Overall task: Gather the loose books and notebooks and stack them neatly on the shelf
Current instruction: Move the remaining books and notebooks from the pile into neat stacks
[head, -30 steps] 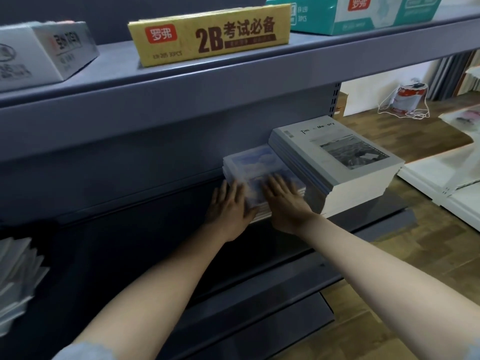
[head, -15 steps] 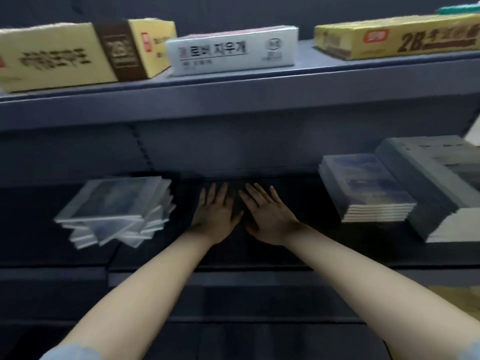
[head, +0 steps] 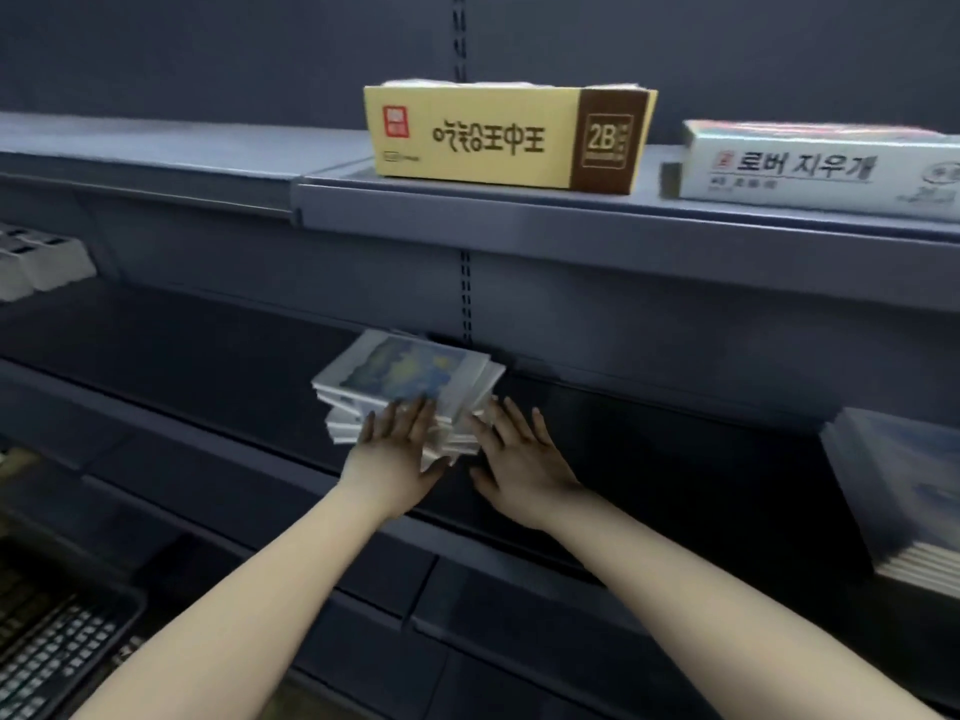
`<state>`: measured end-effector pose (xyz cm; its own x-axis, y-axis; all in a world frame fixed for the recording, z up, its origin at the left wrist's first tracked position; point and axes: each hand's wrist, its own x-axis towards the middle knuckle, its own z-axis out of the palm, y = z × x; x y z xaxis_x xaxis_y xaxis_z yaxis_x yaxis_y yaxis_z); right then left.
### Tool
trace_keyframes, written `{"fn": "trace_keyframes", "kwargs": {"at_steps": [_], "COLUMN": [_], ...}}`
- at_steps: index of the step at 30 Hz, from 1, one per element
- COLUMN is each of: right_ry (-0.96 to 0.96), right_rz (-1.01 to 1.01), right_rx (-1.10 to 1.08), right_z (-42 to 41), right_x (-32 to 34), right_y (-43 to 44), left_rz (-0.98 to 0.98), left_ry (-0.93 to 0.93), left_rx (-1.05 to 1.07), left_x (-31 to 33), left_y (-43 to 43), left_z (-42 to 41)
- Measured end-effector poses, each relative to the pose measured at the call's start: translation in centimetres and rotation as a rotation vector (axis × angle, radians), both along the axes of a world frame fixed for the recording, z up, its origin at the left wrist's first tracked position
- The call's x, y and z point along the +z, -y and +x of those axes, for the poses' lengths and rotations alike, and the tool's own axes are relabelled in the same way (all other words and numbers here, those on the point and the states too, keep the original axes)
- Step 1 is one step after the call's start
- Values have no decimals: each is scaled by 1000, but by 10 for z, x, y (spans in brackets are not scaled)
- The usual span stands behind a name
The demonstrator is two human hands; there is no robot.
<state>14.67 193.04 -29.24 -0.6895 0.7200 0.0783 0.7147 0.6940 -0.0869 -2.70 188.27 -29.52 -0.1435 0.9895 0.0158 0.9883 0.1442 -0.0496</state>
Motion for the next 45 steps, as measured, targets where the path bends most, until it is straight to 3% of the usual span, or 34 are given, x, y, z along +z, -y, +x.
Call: {"fn": "trace_keyframes", "kwargs": {"at_steps": [8, 14, 24, 26, 31, 35, 39, 45], "right_ry": [-12, -133, -15, -65, -410, -284, -37, -2], "right_rz": [17, 150, 146, 118, -53, -78, 85, 126], "right_rx": [-20, -52, 73, 128, 178, 93, 67, 113], "right_z": [-62, -69, -45, -35, -1, 7, -5, -32], "right_x": [-7, 3, 5, 4, -3, -2, 7, 11], "right_y": [-16, -23, -29, -31, -42, -48, -38, 6], "left_rz": [101, 159, 397, 381, 358, 351, 393, 518], "left_ry": [134, 74, -25, -47, -92, -144, -169, -144], "left_rx": [-68, -107, -79, -56, -84, -189, -232, -256], "left_x": [3, -7, -7, -4, -2, -5, -5, 10], "left_y": [6, 14, 15, 15, 23, 30, 31, 39], "left_z": [-8, -15, -42, -50, -62, -57, -43, -9]}}
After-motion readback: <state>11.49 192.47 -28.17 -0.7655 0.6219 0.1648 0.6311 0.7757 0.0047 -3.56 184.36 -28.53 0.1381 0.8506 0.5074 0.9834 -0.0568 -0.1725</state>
